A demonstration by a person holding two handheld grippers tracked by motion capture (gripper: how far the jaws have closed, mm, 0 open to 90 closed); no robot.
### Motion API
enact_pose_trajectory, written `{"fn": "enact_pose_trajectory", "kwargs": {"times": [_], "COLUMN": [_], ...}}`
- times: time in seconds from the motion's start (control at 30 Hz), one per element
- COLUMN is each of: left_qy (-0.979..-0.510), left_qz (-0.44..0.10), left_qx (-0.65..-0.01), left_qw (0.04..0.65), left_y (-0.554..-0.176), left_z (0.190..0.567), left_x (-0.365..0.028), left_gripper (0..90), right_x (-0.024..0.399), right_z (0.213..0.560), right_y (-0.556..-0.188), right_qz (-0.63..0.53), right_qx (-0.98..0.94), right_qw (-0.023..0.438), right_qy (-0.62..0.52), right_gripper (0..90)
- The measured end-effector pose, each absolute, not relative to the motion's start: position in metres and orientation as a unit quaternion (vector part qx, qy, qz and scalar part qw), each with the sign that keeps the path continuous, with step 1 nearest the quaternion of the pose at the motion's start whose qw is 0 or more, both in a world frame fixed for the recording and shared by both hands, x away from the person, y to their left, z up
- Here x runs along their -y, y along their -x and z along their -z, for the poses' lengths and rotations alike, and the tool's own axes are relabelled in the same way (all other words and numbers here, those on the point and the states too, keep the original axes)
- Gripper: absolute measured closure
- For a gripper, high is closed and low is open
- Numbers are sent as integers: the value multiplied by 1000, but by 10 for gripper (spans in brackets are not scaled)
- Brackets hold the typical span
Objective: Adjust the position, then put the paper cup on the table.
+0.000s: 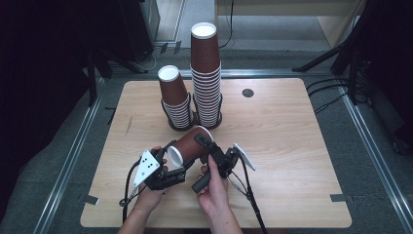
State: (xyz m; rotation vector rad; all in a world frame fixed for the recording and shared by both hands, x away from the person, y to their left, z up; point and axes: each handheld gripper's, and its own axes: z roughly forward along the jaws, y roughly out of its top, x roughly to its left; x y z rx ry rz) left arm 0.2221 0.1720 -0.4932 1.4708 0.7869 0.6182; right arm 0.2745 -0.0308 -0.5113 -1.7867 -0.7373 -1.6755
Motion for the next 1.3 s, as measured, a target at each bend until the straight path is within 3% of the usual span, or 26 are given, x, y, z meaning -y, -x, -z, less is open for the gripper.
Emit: {"fn": "enact_pose_trajectory", "kwargs": {"times": [0.3, 1.0, 1.3], "left_qy": [-651, -643, -641], "left_qz": [-272, -273, -289], "left_qx": [-334, -334, -323], "left_qw": [626, 633, 634], "left_y": [-220, -219, -216], "left_z": [496, 500, 498], "left_x": [-166, -169, -167], "left_gripper": [224, 206, 217], "right_x": [29, 31, 30], "right_z": [513, 511, 510], "right_y": [-278, -277, -275], "right_qz": [622, 615, 627], "right_qx": [264, 275, 269], "right_qw": [298, 303, 309], "right_qy": [674, 674, 663], "right_gripper": [4, 116, 94]}}
